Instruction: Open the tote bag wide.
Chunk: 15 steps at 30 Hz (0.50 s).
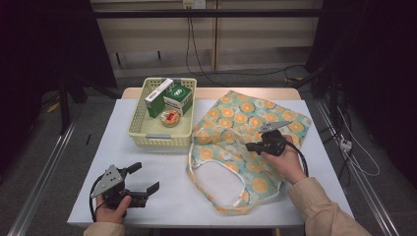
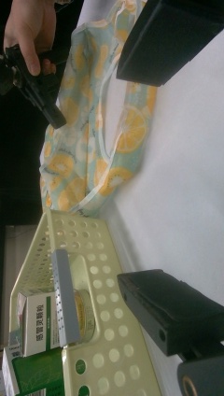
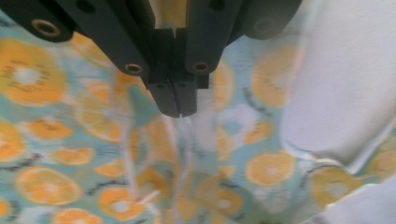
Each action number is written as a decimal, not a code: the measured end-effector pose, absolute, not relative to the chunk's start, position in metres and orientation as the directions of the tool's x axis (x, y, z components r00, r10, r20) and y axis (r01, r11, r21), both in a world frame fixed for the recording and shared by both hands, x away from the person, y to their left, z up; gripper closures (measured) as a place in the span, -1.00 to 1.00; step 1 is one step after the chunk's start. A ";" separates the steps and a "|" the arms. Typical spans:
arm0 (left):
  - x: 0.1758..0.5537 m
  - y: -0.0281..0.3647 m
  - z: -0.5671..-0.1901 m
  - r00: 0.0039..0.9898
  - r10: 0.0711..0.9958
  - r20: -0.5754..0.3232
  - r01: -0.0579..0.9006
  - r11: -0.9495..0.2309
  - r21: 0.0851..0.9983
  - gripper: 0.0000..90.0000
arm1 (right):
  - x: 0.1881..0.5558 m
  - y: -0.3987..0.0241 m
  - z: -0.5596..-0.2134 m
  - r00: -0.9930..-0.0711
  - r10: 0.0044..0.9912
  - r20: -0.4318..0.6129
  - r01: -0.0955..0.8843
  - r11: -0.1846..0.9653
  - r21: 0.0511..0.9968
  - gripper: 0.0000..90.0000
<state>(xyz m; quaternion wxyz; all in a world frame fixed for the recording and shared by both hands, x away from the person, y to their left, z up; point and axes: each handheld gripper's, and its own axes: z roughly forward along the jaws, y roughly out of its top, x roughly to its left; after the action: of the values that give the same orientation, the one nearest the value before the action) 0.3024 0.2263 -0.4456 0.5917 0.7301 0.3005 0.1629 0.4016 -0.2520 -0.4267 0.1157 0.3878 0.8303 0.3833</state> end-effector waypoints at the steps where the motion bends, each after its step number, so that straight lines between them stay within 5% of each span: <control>1: 0.302 0.226 -0.445 0.767 0.631 -0.117 0.245 -0.119 0.962 -0.92 | 0.404 -0.256 -0.427 -0.660 0.743 0.108 0.562 0.393 0.728 1.00; 7: 0.302 0.226 -0.446 0.768 0.629 -0.119 0.246 -0.119 0.962 -0.92 | 0.413 -0.279 -0.438 -0.588 0.795 0.147 0.614 0.320 0.722 1.00; 15: 0.302 0.226 -0.446 0.766 0.631 -0.119 0.247 -0.119 0.962 -0.92 | 0.410 -0.275 -0.448 -0.615 0.773 0.157 0.611 0.341 0.715 0.86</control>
<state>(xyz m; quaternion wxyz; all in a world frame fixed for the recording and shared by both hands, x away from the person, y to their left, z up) 0.3023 0.2262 -0.4458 0.5915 0.7303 0.3008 0.1623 0.4104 -0.2746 -0.4476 0.1052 0.4259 0.8119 0.3851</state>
